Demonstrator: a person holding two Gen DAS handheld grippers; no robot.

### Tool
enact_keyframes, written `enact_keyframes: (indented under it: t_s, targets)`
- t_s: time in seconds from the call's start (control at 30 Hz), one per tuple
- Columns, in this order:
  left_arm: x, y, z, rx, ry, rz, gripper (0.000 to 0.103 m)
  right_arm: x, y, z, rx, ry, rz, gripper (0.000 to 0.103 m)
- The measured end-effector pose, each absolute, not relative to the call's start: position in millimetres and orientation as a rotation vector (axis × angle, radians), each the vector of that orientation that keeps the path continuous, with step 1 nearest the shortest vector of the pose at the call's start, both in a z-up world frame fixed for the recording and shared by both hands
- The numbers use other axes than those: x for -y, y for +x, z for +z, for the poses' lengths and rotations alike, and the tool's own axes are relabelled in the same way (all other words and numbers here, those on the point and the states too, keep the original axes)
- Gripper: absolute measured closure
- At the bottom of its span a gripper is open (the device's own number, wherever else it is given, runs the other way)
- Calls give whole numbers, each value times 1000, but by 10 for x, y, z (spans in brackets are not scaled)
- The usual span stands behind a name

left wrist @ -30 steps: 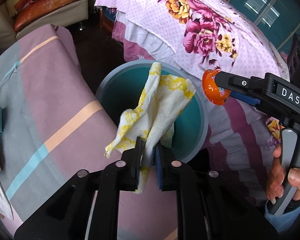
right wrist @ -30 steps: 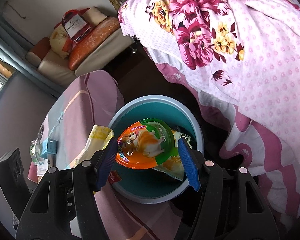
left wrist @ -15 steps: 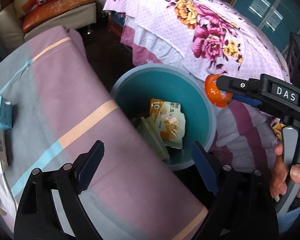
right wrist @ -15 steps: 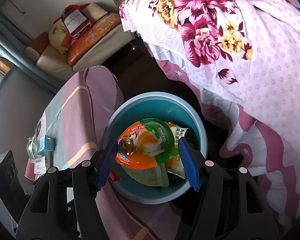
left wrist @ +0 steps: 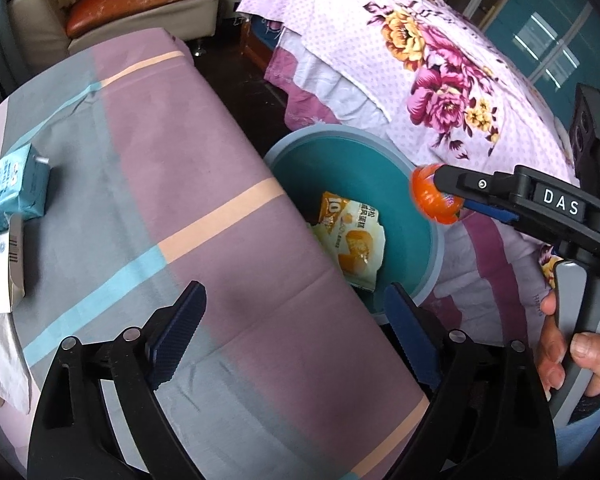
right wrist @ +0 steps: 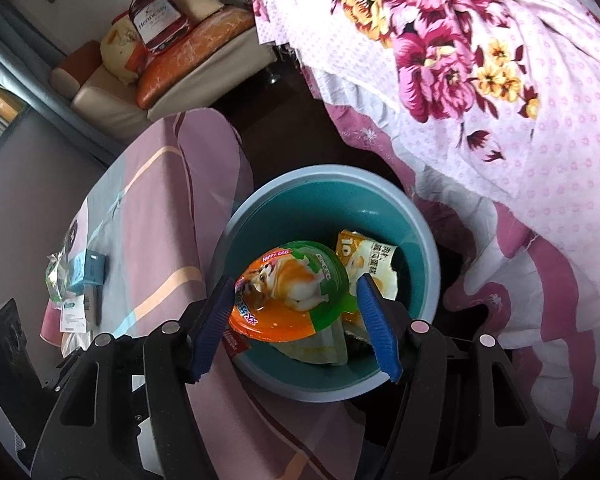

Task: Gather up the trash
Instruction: 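Open the right tool to drop the jelly cup into the bin, then move both tools back to the pink paper cup and the clear green-printed snack bag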

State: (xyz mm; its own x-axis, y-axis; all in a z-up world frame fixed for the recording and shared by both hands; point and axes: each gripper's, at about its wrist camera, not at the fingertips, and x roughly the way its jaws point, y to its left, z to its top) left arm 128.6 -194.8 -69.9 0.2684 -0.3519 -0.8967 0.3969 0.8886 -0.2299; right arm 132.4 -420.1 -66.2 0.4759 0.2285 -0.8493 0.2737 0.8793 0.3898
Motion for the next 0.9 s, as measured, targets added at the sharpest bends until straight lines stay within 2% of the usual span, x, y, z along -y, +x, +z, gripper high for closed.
enact_keyframes:
  t_s: [0.07, 0.23, 0.9]
  targets:
    - [1916, 1285, -701, -1200, 35, -503, 12, 4157, 1335, -661, -1098, 519, -26, 37]
    - [1816, 1284, -686, -1193, 21, -492, 11, 4059, 1352, -636, -1105, 507, -22, 32]
    - [1079, 1203, -540, -1157, -83, -410, 10, 3400, 1434, -366, -1134, 406, 54, 29]
